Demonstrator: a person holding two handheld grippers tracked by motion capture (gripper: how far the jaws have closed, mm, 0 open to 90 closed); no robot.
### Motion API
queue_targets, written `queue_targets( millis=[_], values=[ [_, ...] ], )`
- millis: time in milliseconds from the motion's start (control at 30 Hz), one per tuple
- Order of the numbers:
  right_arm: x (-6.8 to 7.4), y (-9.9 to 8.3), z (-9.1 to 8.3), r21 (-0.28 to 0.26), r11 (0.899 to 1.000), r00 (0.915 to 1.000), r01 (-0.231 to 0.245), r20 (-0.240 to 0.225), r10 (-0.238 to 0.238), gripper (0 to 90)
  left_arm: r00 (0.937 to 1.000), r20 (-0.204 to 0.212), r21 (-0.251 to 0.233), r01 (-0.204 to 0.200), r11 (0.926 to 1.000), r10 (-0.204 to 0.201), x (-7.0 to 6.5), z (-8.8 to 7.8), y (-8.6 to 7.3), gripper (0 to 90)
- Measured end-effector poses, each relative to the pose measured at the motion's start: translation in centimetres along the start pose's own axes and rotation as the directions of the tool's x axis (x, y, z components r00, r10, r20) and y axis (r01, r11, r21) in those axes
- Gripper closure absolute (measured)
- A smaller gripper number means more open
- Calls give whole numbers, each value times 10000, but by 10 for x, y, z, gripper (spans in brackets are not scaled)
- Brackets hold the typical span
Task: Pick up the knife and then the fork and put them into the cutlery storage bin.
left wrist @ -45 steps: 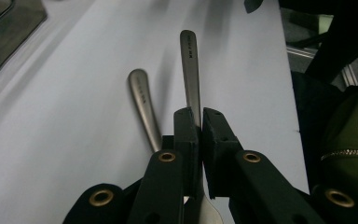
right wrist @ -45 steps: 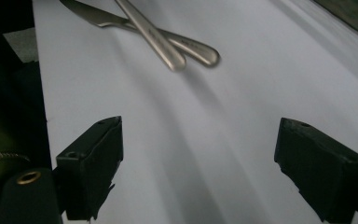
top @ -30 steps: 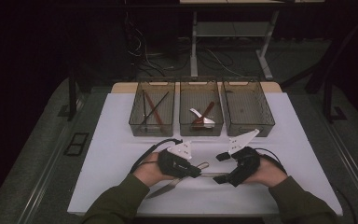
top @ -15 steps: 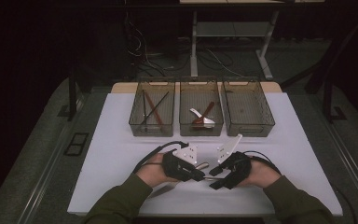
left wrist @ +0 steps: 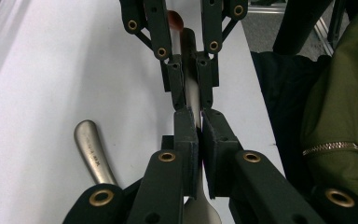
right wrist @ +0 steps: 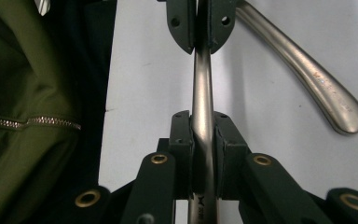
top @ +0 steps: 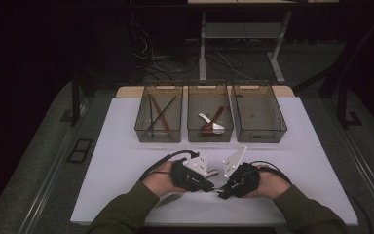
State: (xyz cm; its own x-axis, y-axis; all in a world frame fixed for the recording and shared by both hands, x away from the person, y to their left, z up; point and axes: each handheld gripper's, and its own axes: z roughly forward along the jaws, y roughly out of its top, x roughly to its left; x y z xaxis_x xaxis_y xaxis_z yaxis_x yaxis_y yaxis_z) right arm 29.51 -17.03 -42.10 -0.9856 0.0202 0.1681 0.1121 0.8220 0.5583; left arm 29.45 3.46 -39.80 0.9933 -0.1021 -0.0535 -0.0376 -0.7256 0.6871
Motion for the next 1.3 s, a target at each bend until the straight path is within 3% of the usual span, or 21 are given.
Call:
queue_targets(
  millis=[100,133,167,333,433,500,600,800,933,1033,1200,1300],
  values=[
    [3,1,0,-100,9999,9999,-114,-49,114,805,10000,83,-24,20,10000,-20,0,1,0,843],
    [3,1,0,-88,9999,10000,-87,-45,87,860,10000,95,-14,-14,10000,14,0,1,0,862],
    [0,0,0,38,9994,9994,347,79,-348,862,10000,99,6,-10,10000,10,0,1,0,864],
    [0,0,0,44,9996,9996,265,82,-265,863,9999,50,-87,152,9998,-152,1,0,-1,842],
    [0,-1,-2,-25,9997,9996,246,170,-245,862,9985,-138,-491,518,9974,-526,3,-6,-4,747],
    [2,-3,-3,-133,9996,9994,-255,227,258,862,9948,-229,-939,969,9909,-994,5,-10,-8,665],
    [-2,-9,-6,78,9999,9984,-82,553,77,861,9894,-515,-1360,1275,9825,-1356,8,-17,-17,585],
    [-6,-21,-16,-54,9976,9920,-688,1056,690,861,9633,-1302,-1976,2068,9582,-2348,4,-29,-35,435],
    [-10,-30,-24,-112,9941,9861,-1077,1262,1083,861,9495,-1715,-2153,2240,9505,-2626,0,-35,-47,400],
    [-13,-36,-29,-253,9901,9788,-1378,1497,1400,861,9355,-1904,-2464,2479,9369,-2976,-5,-41,-56,378],
    [-17,-43,-39,-499,9825,9648,-1796,1858,1858,861,9091,-2368,-2906,2703,9179,-3427,-12,-51,-72,339],
    [-19,-45,-44,-611,9788,9568,-1957,2068,2042,861,8872,-2642,-3208,2890,9020,-3783,-16,-55,-83,314]
  ],
)
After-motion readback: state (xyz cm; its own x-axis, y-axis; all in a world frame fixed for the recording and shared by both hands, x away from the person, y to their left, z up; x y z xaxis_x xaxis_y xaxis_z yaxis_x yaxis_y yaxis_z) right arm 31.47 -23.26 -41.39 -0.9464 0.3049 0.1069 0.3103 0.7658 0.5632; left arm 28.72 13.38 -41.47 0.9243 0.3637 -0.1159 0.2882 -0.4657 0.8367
